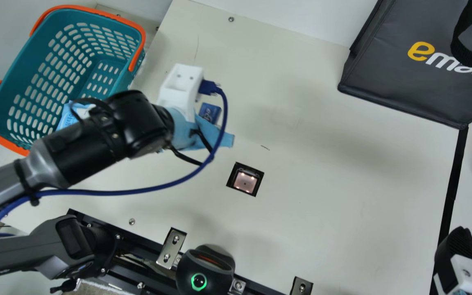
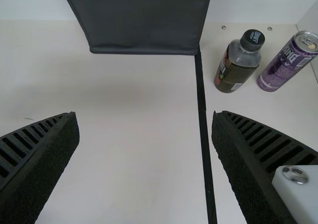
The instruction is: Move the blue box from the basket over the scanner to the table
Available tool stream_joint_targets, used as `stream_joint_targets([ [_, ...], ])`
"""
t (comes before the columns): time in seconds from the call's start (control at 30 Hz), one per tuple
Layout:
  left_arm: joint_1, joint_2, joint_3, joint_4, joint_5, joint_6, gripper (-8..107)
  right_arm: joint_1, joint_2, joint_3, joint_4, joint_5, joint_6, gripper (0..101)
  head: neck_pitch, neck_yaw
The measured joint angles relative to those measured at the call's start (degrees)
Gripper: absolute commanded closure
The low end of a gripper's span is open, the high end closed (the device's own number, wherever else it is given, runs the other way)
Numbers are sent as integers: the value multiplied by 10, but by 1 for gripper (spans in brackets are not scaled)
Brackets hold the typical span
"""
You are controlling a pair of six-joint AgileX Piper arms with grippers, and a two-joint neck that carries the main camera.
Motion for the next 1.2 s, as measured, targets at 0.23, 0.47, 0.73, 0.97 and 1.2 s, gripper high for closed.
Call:
stream_joint_targets([
  [0.23, -65, 42, -8, -7, -8, -59, 107, 0, 0, 0, 0, -2, 0, 6, 0, 0],
  [0.47, -111, 76, -2, -13, -31, -99, 107, 0, 0, 0, 0, -2, 0, 6, 0, 0],
  [0.73, -142, 112, 19, -14, -70, -131, 107, 0, 0, 0, 0, -2, 0, 6, 1, 0],
  [0.97, -157, 135, 36, -11, -99, -150, 107, 0, 0, 0, 0, -2, 0, 6, 1, -1],
  [1.2, -165, 149, 43, -14, -109, -155, 107, 0, 0, 0, 0, -2, 0, 6, 0, -1],
])
